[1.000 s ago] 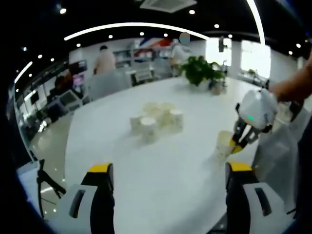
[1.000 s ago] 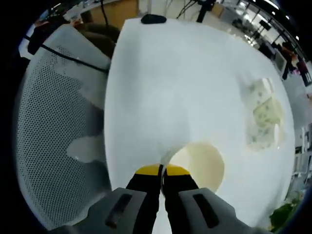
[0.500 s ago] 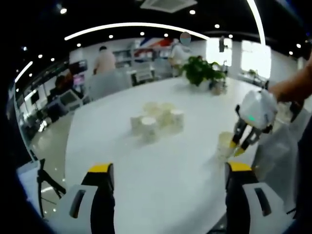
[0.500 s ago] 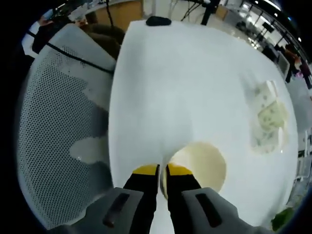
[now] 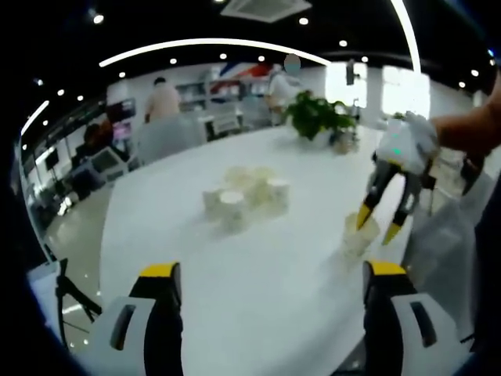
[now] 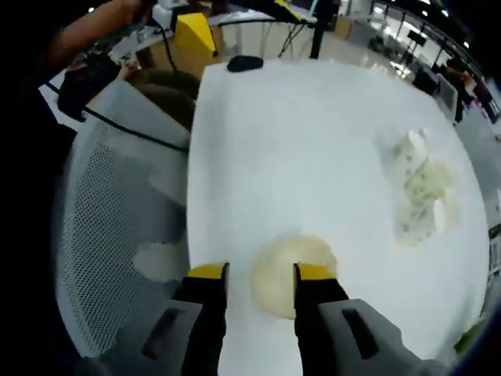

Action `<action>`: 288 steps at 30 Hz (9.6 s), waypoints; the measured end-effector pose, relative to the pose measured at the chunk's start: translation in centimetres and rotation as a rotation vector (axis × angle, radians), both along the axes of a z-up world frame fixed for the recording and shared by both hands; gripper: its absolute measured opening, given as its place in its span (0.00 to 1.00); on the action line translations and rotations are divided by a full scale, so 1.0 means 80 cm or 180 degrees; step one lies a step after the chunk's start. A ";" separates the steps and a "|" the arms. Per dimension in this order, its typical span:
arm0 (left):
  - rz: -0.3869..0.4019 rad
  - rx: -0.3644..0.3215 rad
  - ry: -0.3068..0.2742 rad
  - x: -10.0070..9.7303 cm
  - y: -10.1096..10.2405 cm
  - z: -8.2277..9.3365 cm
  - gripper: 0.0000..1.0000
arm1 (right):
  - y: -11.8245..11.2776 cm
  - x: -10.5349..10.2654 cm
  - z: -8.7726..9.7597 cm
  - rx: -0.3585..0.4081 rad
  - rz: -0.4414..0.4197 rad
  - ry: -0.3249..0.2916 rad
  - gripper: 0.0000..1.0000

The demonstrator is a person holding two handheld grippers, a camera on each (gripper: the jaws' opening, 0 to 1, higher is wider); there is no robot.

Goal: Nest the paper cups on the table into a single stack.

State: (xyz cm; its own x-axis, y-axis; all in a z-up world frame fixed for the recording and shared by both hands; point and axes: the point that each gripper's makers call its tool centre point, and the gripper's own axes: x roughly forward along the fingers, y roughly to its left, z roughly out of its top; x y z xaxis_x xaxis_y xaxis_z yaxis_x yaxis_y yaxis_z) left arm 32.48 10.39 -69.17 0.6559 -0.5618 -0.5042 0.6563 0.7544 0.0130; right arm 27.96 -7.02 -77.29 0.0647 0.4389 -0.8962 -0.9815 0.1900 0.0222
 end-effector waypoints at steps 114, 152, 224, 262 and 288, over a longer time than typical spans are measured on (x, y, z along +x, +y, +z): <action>0.0121 -0.0401 -0.0137 0.006 -0.047 -0.002 0.99 | -0.151 0.160 0.037 0.2287 -0.2019 -0.1315 0.98; 0.0122 -0.0237 -0.0066 -0.008 -0.037 -0.008 0.99 | -0.070 0.276 0.012 0.2339 -0.2056 -0.1215 0.90; 0.0156 -0.0182 -0.0092 -0.007 -0.035 -0.010 0.93 | -0.030 0.301 -0.032 0.1934 -0.2177 -0.1049 0.36; 0.0117 -0.0243 -0.0178 -0.003 -0.047 -0.001 0.94 | -0.041 0.304 0.035 0.1957 -0.2129 -0.1094 0.34; 0.0072 -0.0390 -0.0224 0.003 -0.056 0.010 0.96 | -0.041 0.308 0.099 0.2000 -0.2065 -0.1225 0.34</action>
State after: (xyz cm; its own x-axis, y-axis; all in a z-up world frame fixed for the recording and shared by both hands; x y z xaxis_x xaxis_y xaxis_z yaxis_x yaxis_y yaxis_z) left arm 32.72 5.91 -68.40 0.7004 -0.6010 -0.3851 0.6398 0.7678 -0.0348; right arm 52.57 -10.34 -69.36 0.7004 0.6048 -0.3789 -0.6523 0.7580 0.0041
